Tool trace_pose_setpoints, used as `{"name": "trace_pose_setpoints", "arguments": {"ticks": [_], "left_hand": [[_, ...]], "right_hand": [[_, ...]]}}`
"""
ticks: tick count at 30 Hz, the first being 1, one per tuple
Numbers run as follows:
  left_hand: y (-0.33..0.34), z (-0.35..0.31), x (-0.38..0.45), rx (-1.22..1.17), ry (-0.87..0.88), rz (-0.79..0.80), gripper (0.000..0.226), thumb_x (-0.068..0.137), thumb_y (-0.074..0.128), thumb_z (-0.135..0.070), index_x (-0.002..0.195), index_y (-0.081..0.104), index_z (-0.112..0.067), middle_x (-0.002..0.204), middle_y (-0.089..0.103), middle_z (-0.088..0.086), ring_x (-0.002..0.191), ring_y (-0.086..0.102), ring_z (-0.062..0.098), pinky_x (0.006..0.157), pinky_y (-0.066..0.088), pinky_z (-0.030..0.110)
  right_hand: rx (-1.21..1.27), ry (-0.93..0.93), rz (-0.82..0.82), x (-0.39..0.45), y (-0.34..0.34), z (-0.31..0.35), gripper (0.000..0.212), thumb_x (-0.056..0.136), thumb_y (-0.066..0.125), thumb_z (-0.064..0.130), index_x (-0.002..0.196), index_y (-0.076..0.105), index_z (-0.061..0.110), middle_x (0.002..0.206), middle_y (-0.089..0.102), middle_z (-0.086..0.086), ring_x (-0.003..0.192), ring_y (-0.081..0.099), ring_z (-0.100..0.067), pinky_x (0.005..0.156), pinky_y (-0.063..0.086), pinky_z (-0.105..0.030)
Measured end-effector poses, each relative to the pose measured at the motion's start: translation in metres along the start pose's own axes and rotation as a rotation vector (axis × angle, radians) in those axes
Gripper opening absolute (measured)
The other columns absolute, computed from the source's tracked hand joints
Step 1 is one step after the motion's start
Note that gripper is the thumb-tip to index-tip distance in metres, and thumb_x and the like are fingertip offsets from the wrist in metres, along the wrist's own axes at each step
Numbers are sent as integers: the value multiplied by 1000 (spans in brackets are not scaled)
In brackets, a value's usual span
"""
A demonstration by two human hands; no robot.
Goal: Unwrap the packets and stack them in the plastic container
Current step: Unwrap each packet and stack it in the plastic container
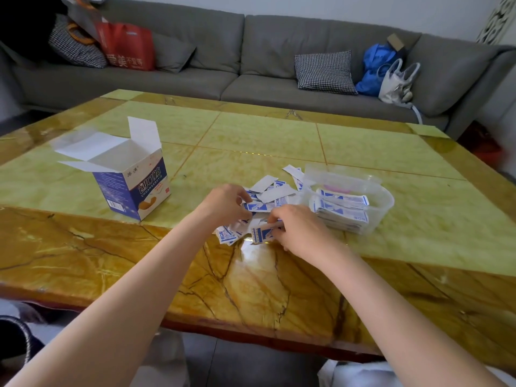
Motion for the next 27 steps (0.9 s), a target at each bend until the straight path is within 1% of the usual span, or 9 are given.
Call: {"name": "trace_pose_setpoints", "arguments": {"ticks": [2,4,9,12,16,19,22,24,27], "left_hand": [[-2,2,-1,-39,1,30,38,77,71,-15,113,58,-15,111,58,4,87,52,16,68,43,24],[-5,3,-2,-72,9,48,36,76,72,-14,110,57,-14,101,56,1,85,53,16,60,44,21],[-19,10,-7,-49,53,32,9,81,66,-9,87,63,-13,88,62,-1,74,55,10,55,38,13],[-23,16,-10,-70,51,22,8,82,64,-11,89,65,-13,91,64,0,77,56,11,57,40,15],[-22,13,-9,3,-4,-79,19,91,51,-22,105,56,-10,95,61,4,78,55,16,55,41,18],[-13,2,-8,101,-19,-64,24,92,48,-34,95,55,-11,83,59,5,78,56,23,59,42,26],[-1,-4,-6,183,-10,27,29,84,61,-38,79,48,-11,74,53,3,72,53,22,54,37,25],[1,-3,-4,203,-12,42,35,78,68,-28,65,39,-13,63,45,1,64,48,22,50,32,24],[1,-1,-3,199,-7,62,38,78,66,-15,60,32,-17,67,41,2,63,38,21,49,24,24]], "right_hand": [[37,-9,7,2,4,1,20,91,50,8,106,62,14,105,62,-4,70,49,-14,66,43,-26],[60,-22,2,5,8,1,18,91,52,10,105,63,14,105,63,-5,69,48,-13,65,42,-26],[72,-65,-59,12,8,4,17,88,57,12,102,66,15,99,53,1,88,52,-15,69,38,-24],[103,-51,-84,17,3,5,14,87,59,12,98,67,15,96,49,3,83,47,-12,66,35,-20],[43,-52,-19,17,4,3,12,86,60,15,96,67,16,115,51,3,86,48,-11,71,32,-19],[8,-60,-8,14,3,-1,8,85,60,14,88,64,20,126,54,6,102,56,-16,76,38,-21],[62,-56,84,12,3,-2,13,86,58,13,97,64,17,100,65,0,68,57,-12,59,40,-18],[49,-79,117,12,5,0,27,85,56,13,110,64,19,98,67,-3,62,52,-10,62,45,-24],[63,-107,122,12,5,2,23,84,57,12,104,66,17,95,67,-2,55,48,-2,68,49,-27]]}}
Point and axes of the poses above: each hand's wrist, its own x-axis towards the middle knuckle, its own y-axis out of the palm, z = x × y, the point moved 2 cm from there along x, towards the middle knuckle
